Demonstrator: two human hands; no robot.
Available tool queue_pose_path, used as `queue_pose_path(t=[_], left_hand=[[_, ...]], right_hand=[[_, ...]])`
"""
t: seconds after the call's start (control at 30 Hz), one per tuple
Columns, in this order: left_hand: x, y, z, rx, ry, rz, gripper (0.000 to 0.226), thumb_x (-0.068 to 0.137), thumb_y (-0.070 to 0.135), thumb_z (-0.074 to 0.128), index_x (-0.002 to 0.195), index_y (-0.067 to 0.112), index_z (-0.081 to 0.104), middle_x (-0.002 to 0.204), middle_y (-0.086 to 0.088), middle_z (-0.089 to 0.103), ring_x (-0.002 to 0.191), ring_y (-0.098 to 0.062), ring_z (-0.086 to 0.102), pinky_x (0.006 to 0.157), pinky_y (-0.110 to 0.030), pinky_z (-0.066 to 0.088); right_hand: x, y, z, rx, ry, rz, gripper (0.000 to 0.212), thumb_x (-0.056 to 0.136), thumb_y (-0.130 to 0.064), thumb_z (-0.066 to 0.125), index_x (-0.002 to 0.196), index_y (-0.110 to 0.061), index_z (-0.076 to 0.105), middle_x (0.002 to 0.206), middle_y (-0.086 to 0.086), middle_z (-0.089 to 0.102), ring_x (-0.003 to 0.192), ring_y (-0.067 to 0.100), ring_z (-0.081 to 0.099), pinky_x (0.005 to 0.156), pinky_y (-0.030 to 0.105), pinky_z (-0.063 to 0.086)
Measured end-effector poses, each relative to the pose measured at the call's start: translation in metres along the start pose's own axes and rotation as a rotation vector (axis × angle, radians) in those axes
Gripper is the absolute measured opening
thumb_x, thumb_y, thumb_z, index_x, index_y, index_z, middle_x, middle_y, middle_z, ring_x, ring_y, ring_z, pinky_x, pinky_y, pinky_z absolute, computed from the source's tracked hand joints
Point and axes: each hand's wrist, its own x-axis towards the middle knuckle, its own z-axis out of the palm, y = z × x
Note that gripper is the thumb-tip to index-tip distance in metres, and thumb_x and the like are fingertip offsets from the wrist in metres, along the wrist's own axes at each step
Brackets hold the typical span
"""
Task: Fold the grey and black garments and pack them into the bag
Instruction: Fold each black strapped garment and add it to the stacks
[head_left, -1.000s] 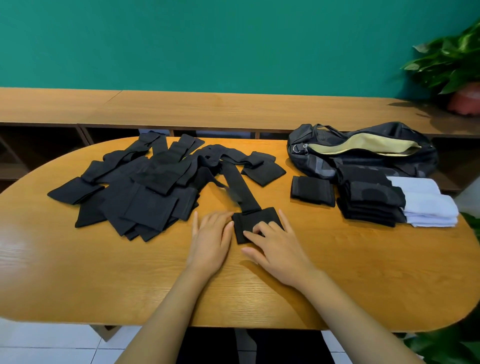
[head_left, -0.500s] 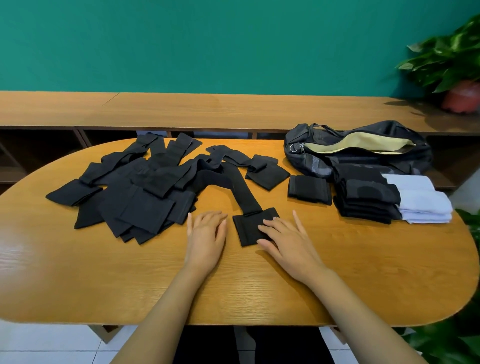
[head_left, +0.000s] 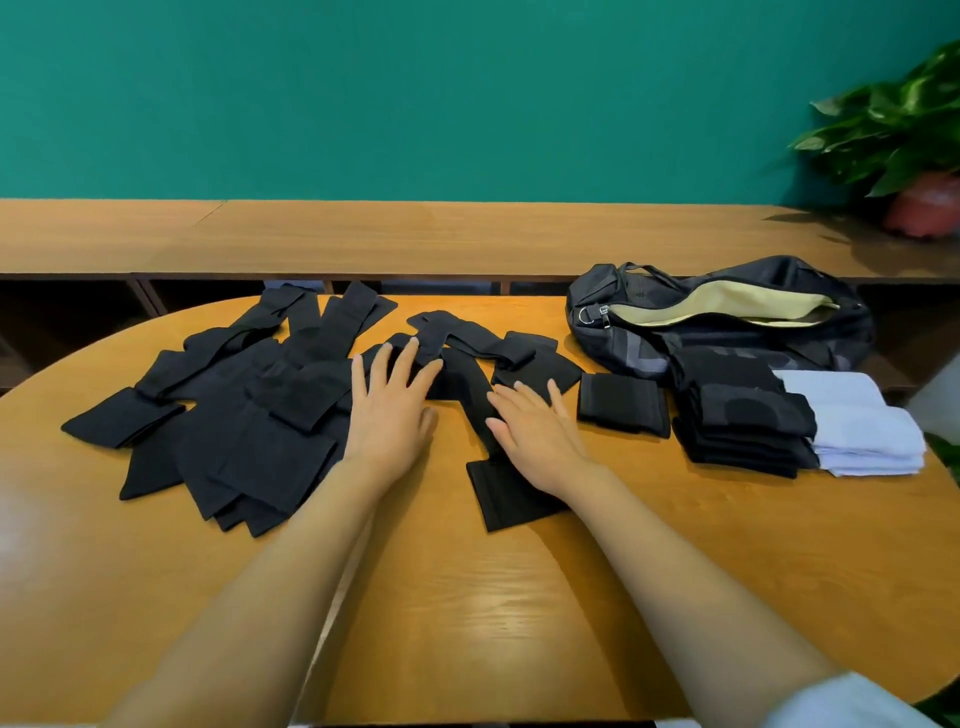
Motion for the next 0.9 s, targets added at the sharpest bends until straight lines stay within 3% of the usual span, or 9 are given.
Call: queue_pose_path(t=[0.13,0.27,0.37,0.43,0.5,0.6,0.73,0.9], left_hand=[[0.029,-0.016,0.014,0.212,-0.266,-0.006,0.051,0.103,0.045,0.033,0.150,0.048,0.014,0.163,-0.004,-0.012,0.144,-0.049,-0.004,0.107,-0.070,-0.012],[0.041,-0.018,0.028,0.272,-0.367,-0.091,0.048,0.105,0.036,0.032,0.150,0.047,0.019,0.160,-0.005,-0.024,0.142,-0.048,0.010,0.110,-0.071,-0.001],[0.049,-0.016,0.034,0.259,-0.349,-0.162,0.057,0.102,0.022,0.040,0.151,0.043,0.019,0.159,-0.007,-0.025,0.138,-0.043,0.020,0.112,-0.068,0.006],[0.053,-0.016,0.036,0.237,-0.348,-0.193,0.055,0.101,0.019,0.041,0.150,0.039,0.025,0.160,-0.007,-0.024,0.137,-0.043,0.022,0.112,-0.067,0.006],[0.057,-0.018,0.038,0.236,-0.352,-0.218,0.048,0.100,0.017,0.043,0.145,0.033,0.037,0.160,-0.007,-0.022,0.135,-0.043,0.023,0.113,-0.068,0.008],[0.065,-0.019,0.039,0.220,-0.361,-0.264,0.048,0.099,0.014,0.042,0.144,0.031,0.039,0.161,-0.008,-0.019,0.135,-0.044,0.023,0.113,-0.067,0.009],[0.071,-0.021,0.037,0.231,-0.417,-0.306,0.024,0.096,0.013,0.046,0.116,0.020,0.059,0.161,-0.008,-0.017,0.134,-0.042,0.024,0.113,-0.066,0.013],[0.076,-0.024,0.038,0.160,-0.429,-0.308,0.035,0.103,0.027,0.036,0.137,0.028,0.046,0.162,-0.005,-0.015,0.137,-0.043,0.021,0.112,-0.066,0.011]], right_hand=[[0.030,-0.006,0.013,-0.056,-0.103,-0.031,0.056,0.105,-0.044,0.020,0.155,-0.018,0.019,0.162,-0.001,0.018,0.150,0.017,0.006,0.120,0.044,-0.007],[0.029,-0.008,0.026,-0.074,-0.070,-0.038,0.073,0.099,-0.058,0.005,0.153,-0.014,0.025,0.159,0.002,0.027,0.149,0.019,0.012,0.120,0.039,-0.007],[0.013,-0.012,0.031,-0.052,-0.019,-0.045,0.103,0.080,-0.067,-0.021,0.152,-0.012,0.027,0.159,0.003,0.027,0.149,0.020,0.010,0.117,0.036,-0.009],[0.002,-0.012,0.034,-0.013,-0.015,-0.044,0.110,0.074,-0.069,-0.030,0.153,-0.014,0.024,0.160,0.002,0.024,0.150,0.018,0.007,0.116,0.034,-0.012],[-0.008,-0.010,0.036,0.019,-0.022,-0.037,0.112,0.073,-0.070,-0.032,0.154,-0.015,0.023,0.160,0.000,0.022,0.150,0.017,0.005,0.116,0.034,-0.013],[-0.016,-0.007,0.034,0.026,-0.026,-0.022,0.105,0.077,-0.069,-0.027,0.154,-0.018,0.023,0.161,-0.002,0.022,0.150,0.015,0.003,0.117,0.035,-0.011],[-0.018,-0.014,0.031,0.014,-0.049,-0.005,0.100,0.078,-0.066,-0.021,0.154,-0.016,0.021,0.161,-0.001,0.020,0.150,0.016,-0.001,0.117,0.037,-0.014],[-0.021,-0.019,0.022,0.073,-0.042,-0.009,0.110,0.074,-0.072,-0.027,0.153,-0.016,0.026,0.159,0.000,0.026,0.150,0.017,-0.001,0.121,0.042,-0.009]])
